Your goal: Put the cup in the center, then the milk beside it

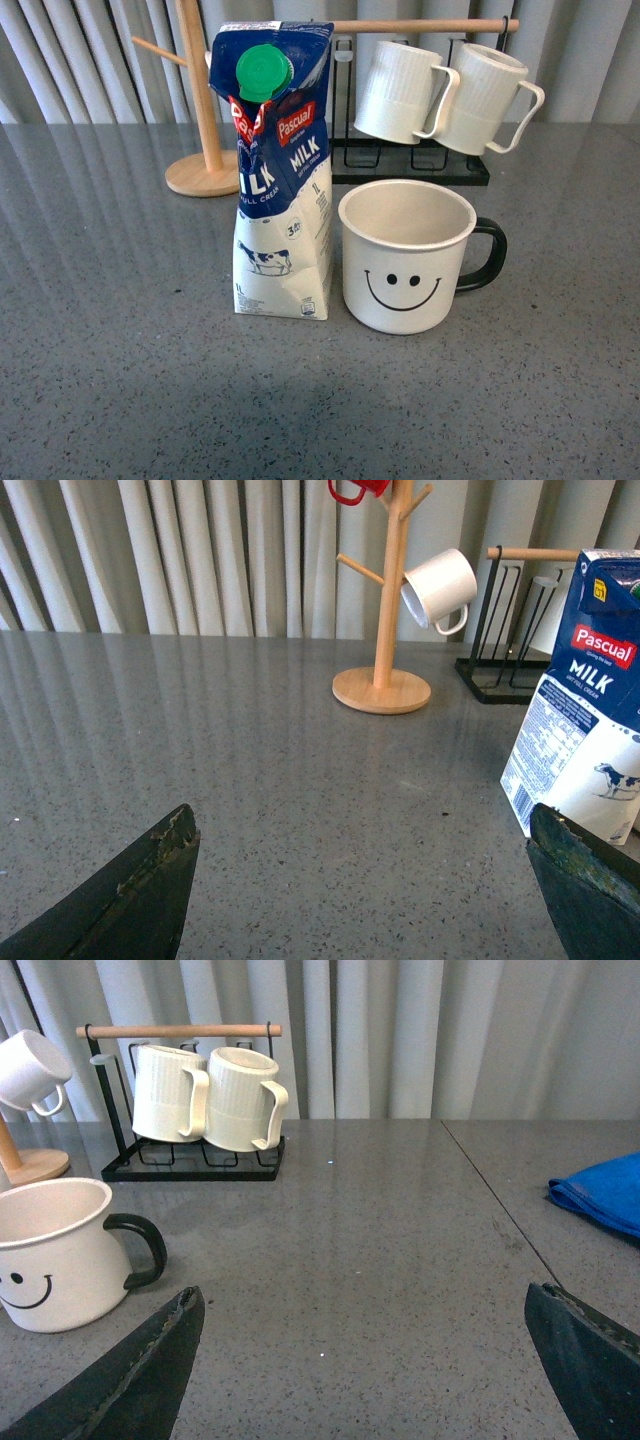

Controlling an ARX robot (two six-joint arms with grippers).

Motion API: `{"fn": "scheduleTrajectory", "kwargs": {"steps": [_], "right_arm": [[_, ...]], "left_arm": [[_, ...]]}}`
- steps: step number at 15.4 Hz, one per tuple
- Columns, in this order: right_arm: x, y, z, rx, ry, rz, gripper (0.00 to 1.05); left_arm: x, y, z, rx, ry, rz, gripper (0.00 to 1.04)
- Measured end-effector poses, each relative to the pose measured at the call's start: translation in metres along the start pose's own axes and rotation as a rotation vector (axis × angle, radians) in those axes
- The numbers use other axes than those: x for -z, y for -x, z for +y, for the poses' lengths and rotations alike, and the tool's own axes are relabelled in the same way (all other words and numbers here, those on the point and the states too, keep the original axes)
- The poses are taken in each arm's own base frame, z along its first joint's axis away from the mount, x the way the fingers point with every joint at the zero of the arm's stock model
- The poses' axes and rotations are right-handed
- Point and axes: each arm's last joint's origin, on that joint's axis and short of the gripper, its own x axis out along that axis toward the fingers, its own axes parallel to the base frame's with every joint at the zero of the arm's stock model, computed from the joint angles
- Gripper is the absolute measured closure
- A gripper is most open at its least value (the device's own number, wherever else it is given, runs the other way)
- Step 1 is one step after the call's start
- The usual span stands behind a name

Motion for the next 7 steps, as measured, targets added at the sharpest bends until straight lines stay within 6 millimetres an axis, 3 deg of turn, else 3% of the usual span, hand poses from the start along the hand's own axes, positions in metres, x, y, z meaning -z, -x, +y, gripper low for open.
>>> {"fn": "scheduleTrajectory", "kwargs": {"steps": [7], "right_arm": [[0.0000, 0.0000, 0.0000, 0.000, 0.000, 0.000, 0.07]], "left_arm": [[0.0000, 0.0000, 0.0000, 0.000, 0.000, 0.000, 0.07]]}}
